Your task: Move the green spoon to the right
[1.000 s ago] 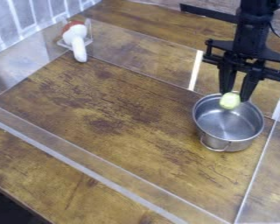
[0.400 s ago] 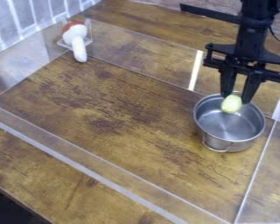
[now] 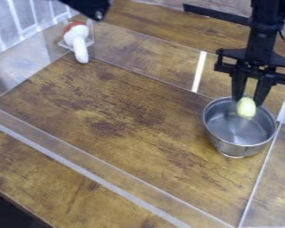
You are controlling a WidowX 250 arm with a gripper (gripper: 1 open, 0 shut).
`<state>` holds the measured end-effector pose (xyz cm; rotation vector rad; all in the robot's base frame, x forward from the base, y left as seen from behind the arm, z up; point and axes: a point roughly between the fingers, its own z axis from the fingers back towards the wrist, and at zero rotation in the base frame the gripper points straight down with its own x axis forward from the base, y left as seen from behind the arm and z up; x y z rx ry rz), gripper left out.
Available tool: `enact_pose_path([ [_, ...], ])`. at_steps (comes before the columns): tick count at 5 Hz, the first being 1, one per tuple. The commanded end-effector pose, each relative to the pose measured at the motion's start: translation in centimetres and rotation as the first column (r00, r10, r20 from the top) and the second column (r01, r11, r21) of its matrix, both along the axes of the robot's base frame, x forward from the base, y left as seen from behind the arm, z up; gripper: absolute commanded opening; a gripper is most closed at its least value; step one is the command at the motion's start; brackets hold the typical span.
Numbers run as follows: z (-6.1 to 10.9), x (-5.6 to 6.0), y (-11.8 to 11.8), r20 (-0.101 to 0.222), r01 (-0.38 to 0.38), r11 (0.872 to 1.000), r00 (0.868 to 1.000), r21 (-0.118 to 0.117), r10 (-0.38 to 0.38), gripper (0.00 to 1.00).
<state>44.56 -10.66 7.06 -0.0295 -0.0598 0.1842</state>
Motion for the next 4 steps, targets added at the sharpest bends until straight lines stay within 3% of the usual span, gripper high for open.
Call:
enact_pose_path([
  [1, 0.0, 0.9, 4.5, -0.003, -0.106, 0.994, 0.994, 0.021, 0.106, 0.0],
  [2, 0.9, 0.9, 5.9, -0.012, -0.131, 0.991, 0.991, 0.021, 0.131, 0.0],
  [4, 1.7, -0.2, 5.2, -0.034, -0.153, 0.988, 0.988, 0.013, 0.153, 0.0],
])
